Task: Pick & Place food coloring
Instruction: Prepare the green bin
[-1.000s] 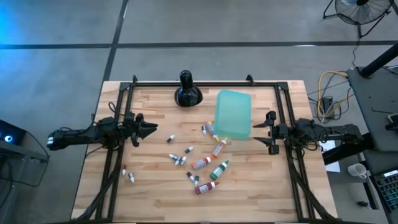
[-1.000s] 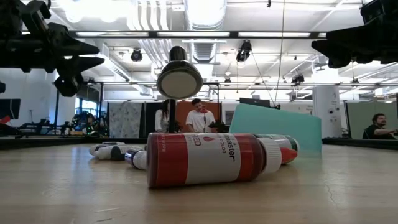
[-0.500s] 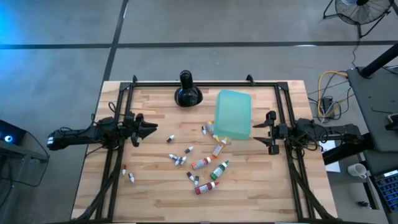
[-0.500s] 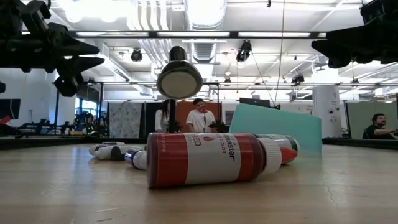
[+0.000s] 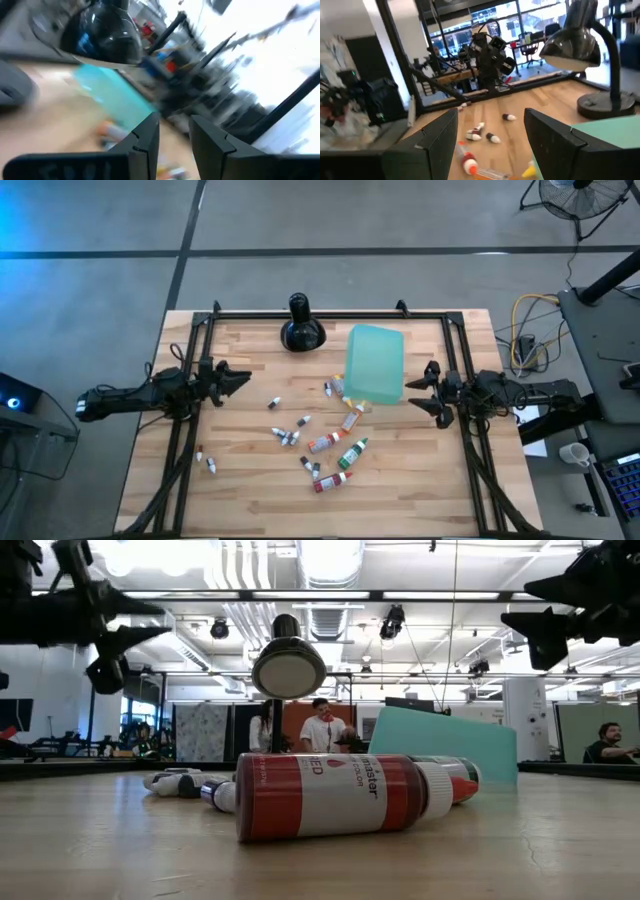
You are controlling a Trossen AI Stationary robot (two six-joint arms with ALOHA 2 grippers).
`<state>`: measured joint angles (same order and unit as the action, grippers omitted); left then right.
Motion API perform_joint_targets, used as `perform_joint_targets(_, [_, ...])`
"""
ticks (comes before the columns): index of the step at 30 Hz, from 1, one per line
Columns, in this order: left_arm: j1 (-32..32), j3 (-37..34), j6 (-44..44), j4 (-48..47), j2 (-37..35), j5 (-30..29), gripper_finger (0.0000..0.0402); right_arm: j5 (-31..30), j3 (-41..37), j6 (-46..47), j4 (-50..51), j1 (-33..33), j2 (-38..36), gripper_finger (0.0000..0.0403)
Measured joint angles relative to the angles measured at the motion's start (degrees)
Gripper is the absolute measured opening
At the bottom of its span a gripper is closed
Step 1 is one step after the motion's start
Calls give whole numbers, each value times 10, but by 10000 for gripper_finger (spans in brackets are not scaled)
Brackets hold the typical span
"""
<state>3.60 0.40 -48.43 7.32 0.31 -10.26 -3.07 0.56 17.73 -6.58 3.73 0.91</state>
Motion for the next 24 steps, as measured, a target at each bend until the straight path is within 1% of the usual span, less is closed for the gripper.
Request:
perform_joint_targets(2, [0, 0, -116, 19, 0, 1, 80, 0, 0, 33, -11, 0, 0, 219])
perform_joint_targets(3, [0, 0, -151, 23, 0, -3, 80, 0, 0, 46, -21, 0, 0, 219])
perform_joint_targets(4, [1, 0, -166, 26, 0, -10, 80, 0, 0, 55, -32, 0, 0, 219])
perform_joint_targets(8, [1, 0, -157, 27, 2, -52, 80, 0, 0, 59, -110, 0, 0, 219])
perform_joint_targets(10, [1, 0, -168, 28, 4, -76, 80, -1, 0, 56, -160, 0, 0, 219])
perform_joint_targets(15, [1, 0, -189, 40, 7, -165, 80, -2, 0, -36, -262, 0, 0, 219])
perform_joint_targets(17, [1, 0, -193, 67, 7, -189, 80, -2, 0, -68, -300, 0, 0, 219])
perform_joint_targets(20, [1, 0, -173, 136, 7, -192, 80, -1, 0, -98, -339, 0, 0, 219])
perform_joint_targets(24, [1, 2, -133, 235, 18, -192, 80, -5, 0, -104, -339, 0, 1, 219])
